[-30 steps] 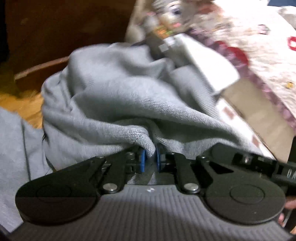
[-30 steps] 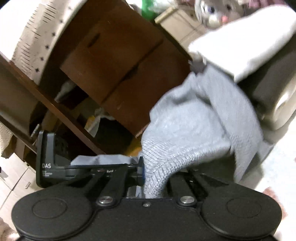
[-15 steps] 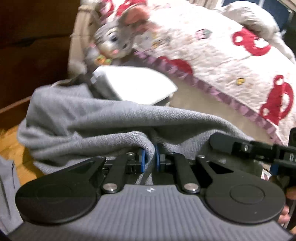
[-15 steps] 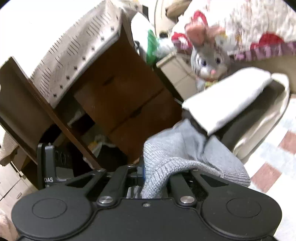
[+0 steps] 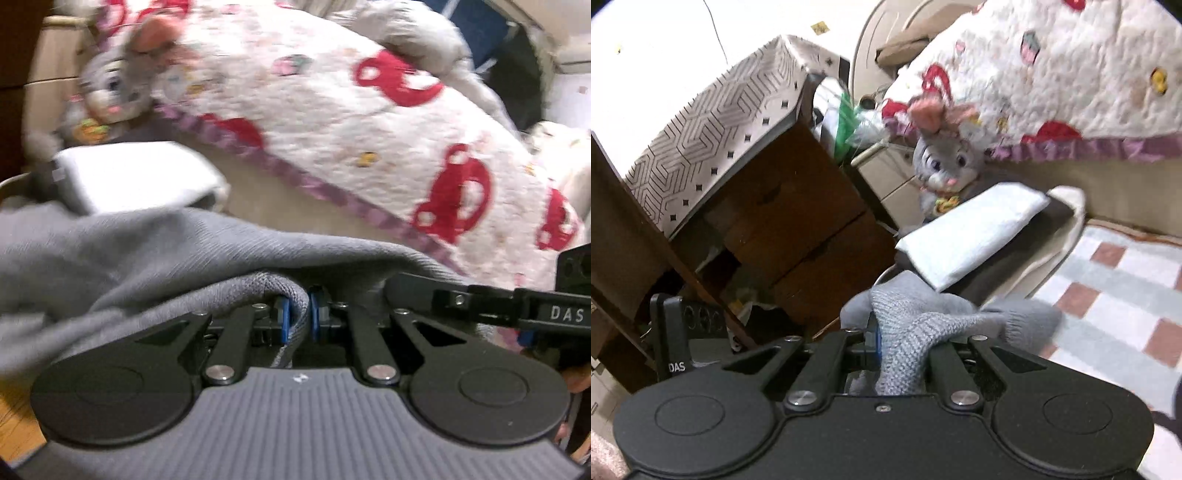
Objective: Fold clothes
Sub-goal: 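Lift the grey sweater with both grippers and carry it onto the open rug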
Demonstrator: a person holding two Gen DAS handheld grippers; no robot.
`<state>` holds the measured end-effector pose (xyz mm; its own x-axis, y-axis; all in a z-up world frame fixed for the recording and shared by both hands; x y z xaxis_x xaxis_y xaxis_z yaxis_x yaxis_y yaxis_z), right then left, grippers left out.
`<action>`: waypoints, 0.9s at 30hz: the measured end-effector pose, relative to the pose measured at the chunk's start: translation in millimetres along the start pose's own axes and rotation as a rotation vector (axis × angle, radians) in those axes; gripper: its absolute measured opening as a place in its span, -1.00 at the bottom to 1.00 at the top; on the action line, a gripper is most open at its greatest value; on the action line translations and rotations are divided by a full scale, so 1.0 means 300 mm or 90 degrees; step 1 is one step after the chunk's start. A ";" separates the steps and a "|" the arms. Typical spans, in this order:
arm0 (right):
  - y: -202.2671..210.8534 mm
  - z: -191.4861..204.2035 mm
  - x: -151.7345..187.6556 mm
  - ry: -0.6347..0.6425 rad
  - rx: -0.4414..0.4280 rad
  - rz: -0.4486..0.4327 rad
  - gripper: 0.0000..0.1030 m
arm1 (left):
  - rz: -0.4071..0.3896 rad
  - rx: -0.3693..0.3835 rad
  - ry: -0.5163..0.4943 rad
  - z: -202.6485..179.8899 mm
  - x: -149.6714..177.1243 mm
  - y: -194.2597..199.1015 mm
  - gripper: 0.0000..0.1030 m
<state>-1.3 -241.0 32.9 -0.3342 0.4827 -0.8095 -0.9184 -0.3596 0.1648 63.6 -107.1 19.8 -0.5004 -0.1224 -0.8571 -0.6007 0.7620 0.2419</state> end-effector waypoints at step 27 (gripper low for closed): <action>0.155 -0.559 0.002 0.066 0.384 0.018 -0.86 | 0.213 0.133 -0.121 -0.152 0.412 -0.527 -0.58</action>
<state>-8.6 -391.2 -54.4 -0.3661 0.3885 -0.8456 -0.8773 0.1590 0.4529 68.3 -271.9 -103.5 -0.5106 0.2576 -0.8203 -0.2762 0.8544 0.4402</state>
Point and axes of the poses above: each gripper's, at about its wrist camera, not at the fingertips, and y roughly against the way its jaws point, z to its left, x to its underside, the point moved 4 cm from there along -y, roughly the way its jaws point, and after that the axes turned 13 degrees about -z, right-handed, at the moved point
